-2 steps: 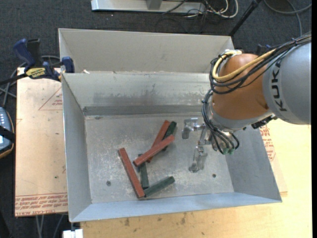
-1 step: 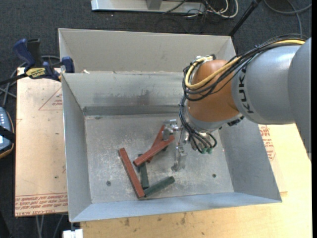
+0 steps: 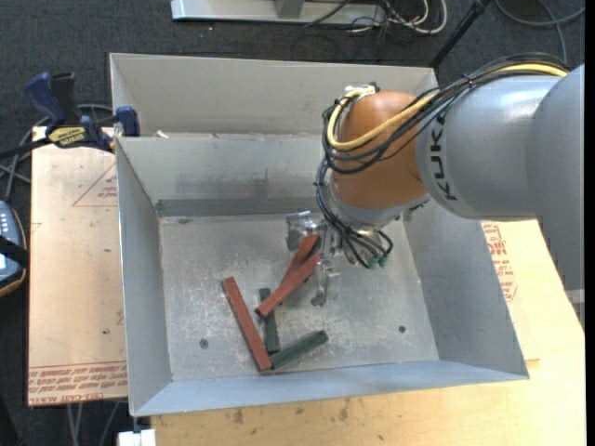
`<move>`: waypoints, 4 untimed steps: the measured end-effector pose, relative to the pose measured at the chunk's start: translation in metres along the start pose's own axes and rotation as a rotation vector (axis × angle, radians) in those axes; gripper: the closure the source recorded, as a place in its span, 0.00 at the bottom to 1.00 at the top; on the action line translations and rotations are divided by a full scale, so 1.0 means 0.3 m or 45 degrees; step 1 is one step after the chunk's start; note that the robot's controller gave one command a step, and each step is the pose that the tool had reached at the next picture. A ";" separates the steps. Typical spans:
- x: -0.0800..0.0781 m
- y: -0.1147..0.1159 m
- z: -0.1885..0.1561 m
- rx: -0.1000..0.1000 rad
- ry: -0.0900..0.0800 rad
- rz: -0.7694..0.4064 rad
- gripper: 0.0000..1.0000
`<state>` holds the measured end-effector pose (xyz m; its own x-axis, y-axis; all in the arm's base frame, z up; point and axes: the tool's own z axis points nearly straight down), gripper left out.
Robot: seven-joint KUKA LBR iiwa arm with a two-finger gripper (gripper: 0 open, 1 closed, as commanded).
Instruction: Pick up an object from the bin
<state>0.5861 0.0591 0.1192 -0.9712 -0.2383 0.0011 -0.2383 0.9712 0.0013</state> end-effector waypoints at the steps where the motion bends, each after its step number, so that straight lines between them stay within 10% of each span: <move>1: -0.059 -0.016 0.014 0.001 -0.010 0.003 0.00; 2: -0.083 -0.010 0.118 0.001 -0.005 -0.194 0.00; 3: -0.082 -0.016 0.159 0.001 -0.005 -0.283 1.00; 4: -0.082 -0.016 0.159 0.001 -0.005 -0.283 1.00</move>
Offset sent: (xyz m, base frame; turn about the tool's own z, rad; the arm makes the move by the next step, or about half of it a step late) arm 0.0271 0.0042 -0.0492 -0.2021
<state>0.6110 0.0603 0.0715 -0.8948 -0.4465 -0.0029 -0.4465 0.8948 0.0005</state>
